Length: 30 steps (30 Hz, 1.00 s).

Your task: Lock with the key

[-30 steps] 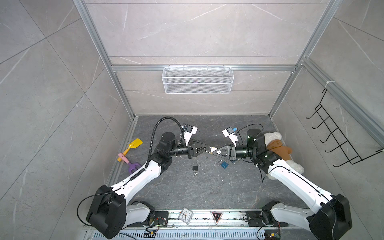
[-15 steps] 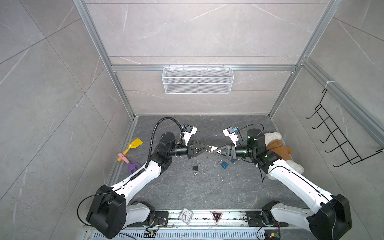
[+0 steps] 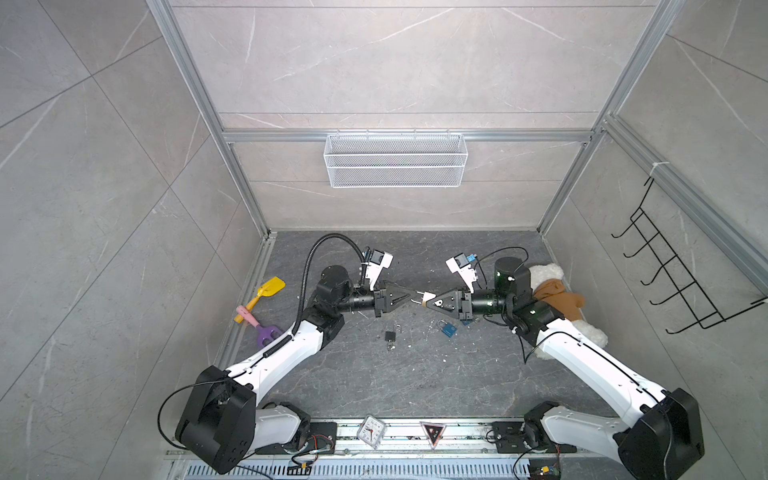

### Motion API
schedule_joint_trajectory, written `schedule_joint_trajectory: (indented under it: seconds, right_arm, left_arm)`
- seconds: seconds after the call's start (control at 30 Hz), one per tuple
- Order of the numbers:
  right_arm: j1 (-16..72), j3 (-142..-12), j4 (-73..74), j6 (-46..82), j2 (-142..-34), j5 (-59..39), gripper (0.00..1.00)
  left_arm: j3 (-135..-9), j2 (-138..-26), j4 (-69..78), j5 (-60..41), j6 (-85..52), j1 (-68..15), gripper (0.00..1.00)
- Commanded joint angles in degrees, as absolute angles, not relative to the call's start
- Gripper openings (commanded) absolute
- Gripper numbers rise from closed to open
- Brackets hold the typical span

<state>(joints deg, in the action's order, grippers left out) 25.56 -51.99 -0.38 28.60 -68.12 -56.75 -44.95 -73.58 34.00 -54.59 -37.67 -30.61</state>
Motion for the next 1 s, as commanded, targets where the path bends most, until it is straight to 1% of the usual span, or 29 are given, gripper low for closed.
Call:
schedule_joint_trajectory:
  seconds: [0.0,0.27,0.43,0.7,0.97]
  right_arm:
    - [25.5,-52.8,-0.5,27.0,-67.1,-53.9,0.0]
    - [25.6,-52.5,0.9,27.1,-66.9,-53.1,0.0]
    - [25.6,-51.9,4.9,29.8,-67.6,-54.5,0.0]
    - [25.6,-51.5,7.3,31.1,-69.3,-54.2,0.0]
    - [25.6,-51.3,7.9,30.7,-69.8,-53.2,0.0]
  left_arm:
    - [-45.0,-73.7,42.0,-57.7,-41.1,-32.5,0.0]
    - [-45.0,-73.7,38.8,-56.8,-38.5,-36.6,0.0]
    - [-46.0,-74.6,35.5,-55.9,-35.6,-38.9,0.0]
    - [-47.6,-76.0,35.4,-56.2,-34.9,-41.7,0.0]
    - [-47.5,-76.1,34.3,-56.1,-34.1,-42.1,0.0]
